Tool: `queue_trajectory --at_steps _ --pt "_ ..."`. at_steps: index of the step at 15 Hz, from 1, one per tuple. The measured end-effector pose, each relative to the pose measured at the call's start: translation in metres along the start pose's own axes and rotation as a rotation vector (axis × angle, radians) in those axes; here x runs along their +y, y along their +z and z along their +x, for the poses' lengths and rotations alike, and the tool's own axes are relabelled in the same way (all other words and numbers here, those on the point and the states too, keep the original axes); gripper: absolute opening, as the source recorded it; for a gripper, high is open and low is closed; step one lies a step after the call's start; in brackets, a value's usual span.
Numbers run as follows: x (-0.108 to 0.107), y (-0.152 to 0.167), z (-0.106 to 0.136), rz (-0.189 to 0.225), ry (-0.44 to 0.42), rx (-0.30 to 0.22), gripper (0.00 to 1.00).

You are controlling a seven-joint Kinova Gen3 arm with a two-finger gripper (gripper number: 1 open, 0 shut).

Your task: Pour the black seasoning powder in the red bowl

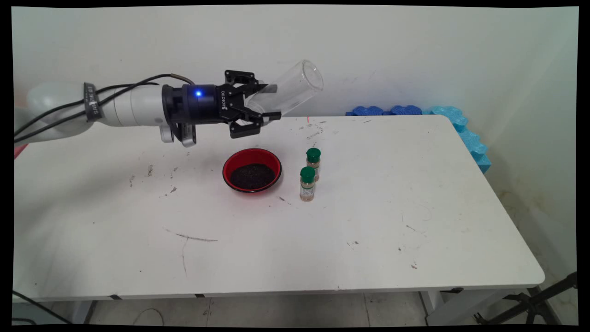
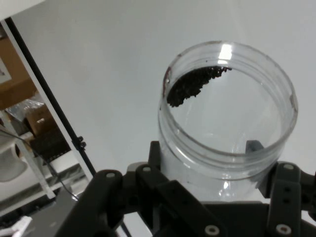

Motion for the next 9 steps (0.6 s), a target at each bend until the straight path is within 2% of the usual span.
queue_trajectory --at_steps 5,9 --pt "0.002 -0.003 -0.007 0.017 0.106 -0.001 0.00" --pt "0.003 -0.007 -0.016 0.048 0.246 -0.005 0.00"
